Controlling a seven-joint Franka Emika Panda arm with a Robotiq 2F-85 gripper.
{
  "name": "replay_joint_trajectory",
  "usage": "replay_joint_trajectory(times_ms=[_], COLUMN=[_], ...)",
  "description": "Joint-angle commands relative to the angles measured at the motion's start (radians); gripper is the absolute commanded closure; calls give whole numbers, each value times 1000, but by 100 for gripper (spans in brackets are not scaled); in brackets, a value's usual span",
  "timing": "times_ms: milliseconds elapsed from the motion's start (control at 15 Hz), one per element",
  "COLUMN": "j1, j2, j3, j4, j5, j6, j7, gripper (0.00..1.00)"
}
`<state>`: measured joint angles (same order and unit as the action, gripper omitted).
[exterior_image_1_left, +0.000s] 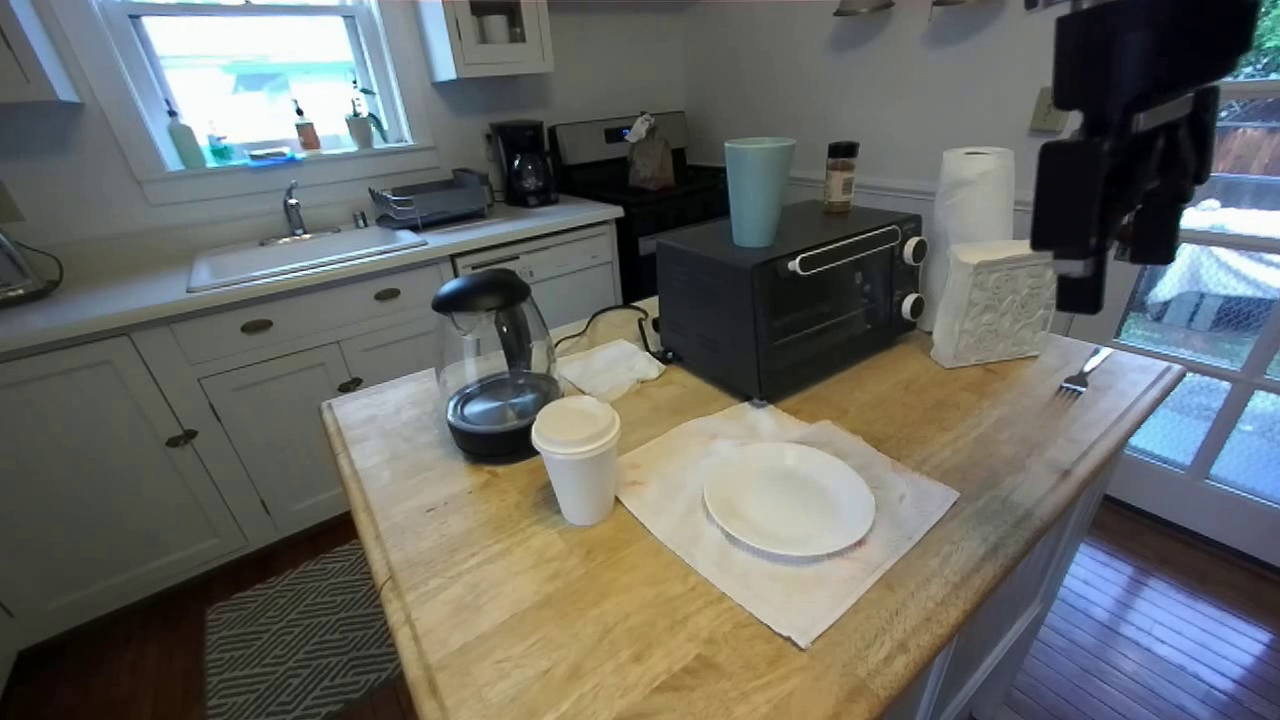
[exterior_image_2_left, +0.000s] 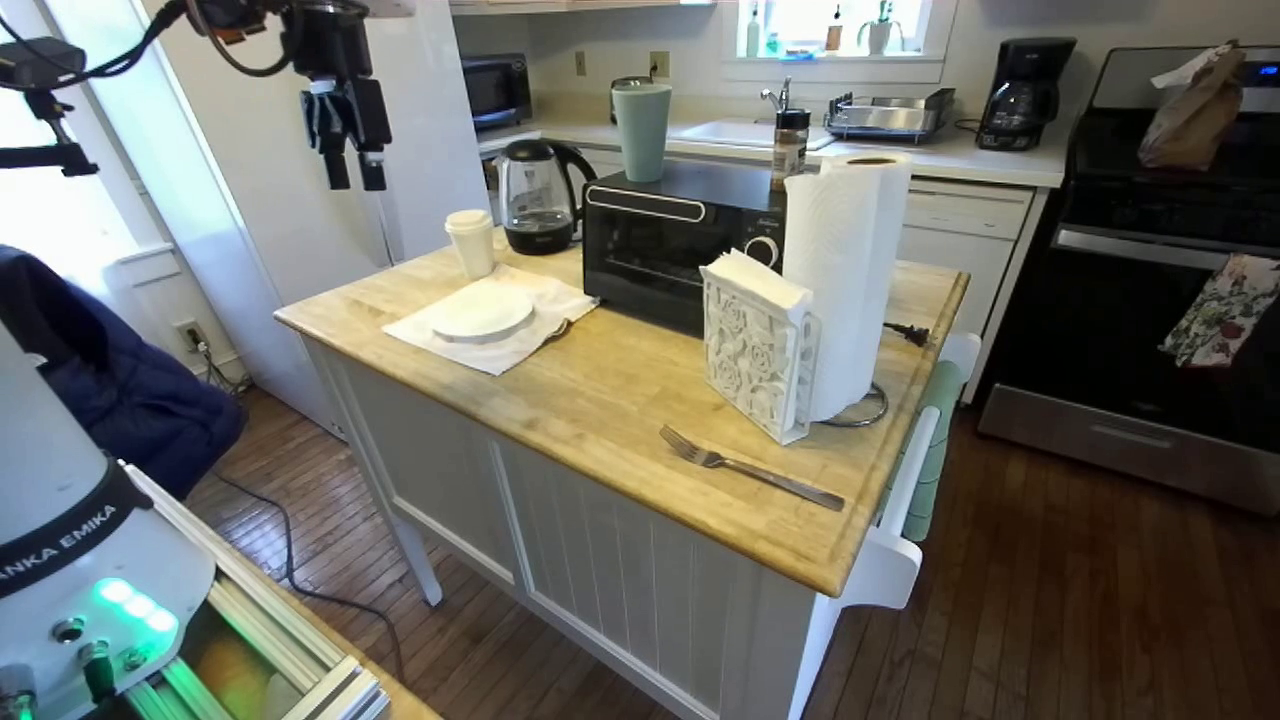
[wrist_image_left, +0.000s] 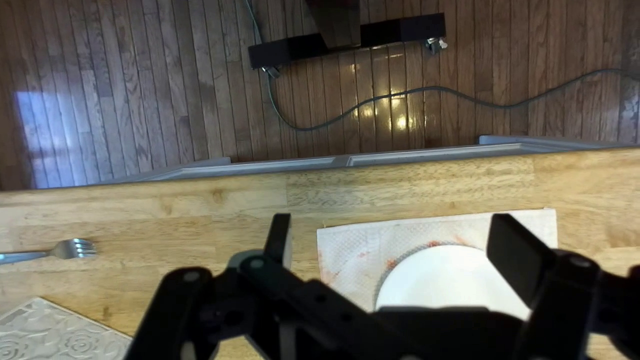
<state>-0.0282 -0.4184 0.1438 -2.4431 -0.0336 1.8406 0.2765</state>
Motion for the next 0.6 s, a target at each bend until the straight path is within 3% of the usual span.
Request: replay_joint_trajectory(times_ms=[0,267,533], j1=[15,32,66], j2=[135,255,367], j3=[4,26,52], j4=[69,105,128], j5=[-27,-64,-153], j6=[56,121,197], j7=[33,106,269], gripper=[0,0,0])
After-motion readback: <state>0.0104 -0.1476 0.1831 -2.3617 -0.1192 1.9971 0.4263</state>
